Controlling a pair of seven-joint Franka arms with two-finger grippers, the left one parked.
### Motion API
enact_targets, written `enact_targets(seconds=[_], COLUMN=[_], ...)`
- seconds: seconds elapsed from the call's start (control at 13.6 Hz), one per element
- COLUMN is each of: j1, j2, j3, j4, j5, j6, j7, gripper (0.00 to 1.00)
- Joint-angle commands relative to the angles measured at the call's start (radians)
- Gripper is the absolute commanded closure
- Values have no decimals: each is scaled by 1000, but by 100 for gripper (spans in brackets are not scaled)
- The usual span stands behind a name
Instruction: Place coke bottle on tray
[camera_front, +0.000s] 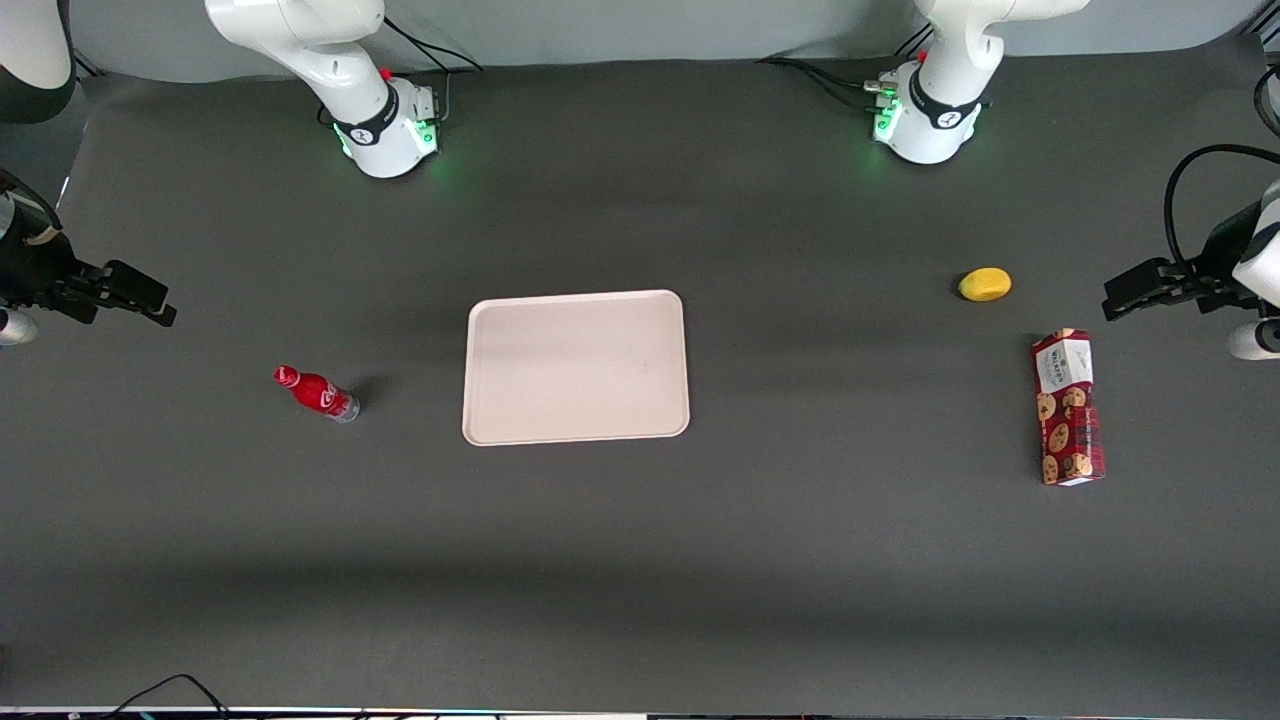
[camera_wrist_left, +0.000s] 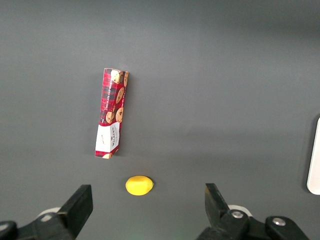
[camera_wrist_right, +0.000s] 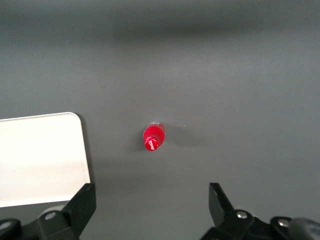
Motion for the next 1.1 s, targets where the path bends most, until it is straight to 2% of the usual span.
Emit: enact_targets(seconds=[0.0,1.03], j1=[8,8], j2=[10,7], j3=[-10,-8], j4=[21,20], j5=[13,19], j6=[-12,-61], j7=[-15,-16], gripper=[0,0])
